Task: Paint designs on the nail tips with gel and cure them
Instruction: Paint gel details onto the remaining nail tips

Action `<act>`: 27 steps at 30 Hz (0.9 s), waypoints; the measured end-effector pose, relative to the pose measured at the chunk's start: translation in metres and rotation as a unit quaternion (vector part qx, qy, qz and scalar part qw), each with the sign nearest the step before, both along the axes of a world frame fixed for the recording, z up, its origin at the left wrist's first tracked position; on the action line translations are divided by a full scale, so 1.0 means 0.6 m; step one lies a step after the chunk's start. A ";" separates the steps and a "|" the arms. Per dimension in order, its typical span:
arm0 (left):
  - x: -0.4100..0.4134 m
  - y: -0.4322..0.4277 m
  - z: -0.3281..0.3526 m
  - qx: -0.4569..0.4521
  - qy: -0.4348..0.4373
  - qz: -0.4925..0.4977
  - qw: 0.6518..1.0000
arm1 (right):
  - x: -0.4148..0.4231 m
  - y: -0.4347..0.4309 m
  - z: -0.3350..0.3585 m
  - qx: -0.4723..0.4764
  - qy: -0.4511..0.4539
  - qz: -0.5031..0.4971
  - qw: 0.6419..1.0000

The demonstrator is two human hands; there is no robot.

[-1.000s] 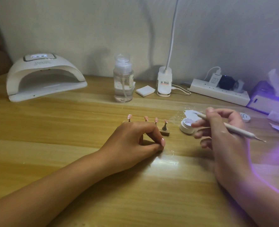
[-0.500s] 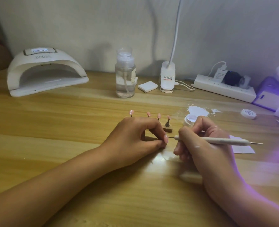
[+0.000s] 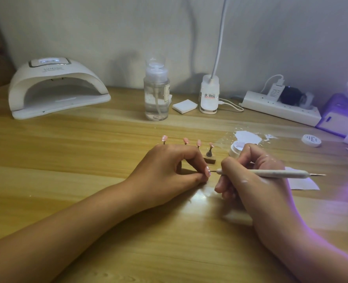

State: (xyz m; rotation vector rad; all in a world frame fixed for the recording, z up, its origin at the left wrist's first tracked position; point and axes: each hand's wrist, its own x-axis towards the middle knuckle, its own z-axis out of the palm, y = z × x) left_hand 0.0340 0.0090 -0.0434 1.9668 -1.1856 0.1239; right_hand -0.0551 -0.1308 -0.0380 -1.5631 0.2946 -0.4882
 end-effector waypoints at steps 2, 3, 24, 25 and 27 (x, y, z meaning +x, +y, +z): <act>0.000 0.000 -0.001 -0.001 0.000 -0.001 1.000 | -0.001 0.000 0.000 -0.003 0.000 0.001 1.000; 0.000 0.001 -0.001 -0.003 0.000 -0.002 1.000 | -0.001 0.000 0.000 -0.006 0.000 0.002 1.000; 0.005 0.000 -0.006 -0.002 -0.004 -0.005 1.000 | -0.002 0.000 0.002 -0.007 0.001 0.006 1.000; 0.006 0.001 -0.008 0.001 -0.006 -0.001 1.000 | -0.002 0.001 0.002 -0.006 0.001 0.008 1.000; 0.007 0.002 -0.008 0.003 -0.009 0.001 1.000 | -0.004 0.001 0.003 0.001 -0.005 0.007 1.000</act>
